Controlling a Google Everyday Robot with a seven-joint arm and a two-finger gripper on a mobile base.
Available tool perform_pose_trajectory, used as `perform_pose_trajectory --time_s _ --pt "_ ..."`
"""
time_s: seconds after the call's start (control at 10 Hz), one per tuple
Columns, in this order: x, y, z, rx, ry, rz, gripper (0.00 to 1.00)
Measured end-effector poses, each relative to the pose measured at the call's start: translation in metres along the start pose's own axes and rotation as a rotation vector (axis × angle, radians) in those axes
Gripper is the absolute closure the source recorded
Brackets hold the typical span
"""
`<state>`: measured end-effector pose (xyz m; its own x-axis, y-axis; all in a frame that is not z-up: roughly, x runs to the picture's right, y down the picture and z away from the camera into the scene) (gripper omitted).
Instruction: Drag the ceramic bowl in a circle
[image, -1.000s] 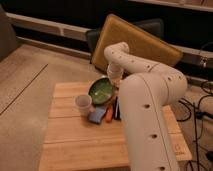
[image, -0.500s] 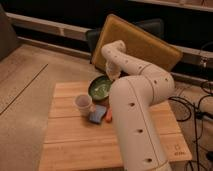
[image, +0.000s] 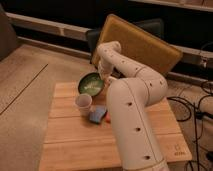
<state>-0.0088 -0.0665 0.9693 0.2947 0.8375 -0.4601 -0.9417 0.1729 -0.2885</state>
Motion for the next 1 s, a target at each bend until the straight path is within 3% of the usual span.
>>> perform_pose_trajectory --time_s 0.6,0.7,1.0 --pt "0.034 -0.011 -0.006 -0.025 0.039 0.070 0.25" --pt "0.036 -0.008 -0.006 -0.036 0.040 0.072 0.20" --pt "0.035 -0.006 -0.006 -0.047 0.036 0.070 0.20"
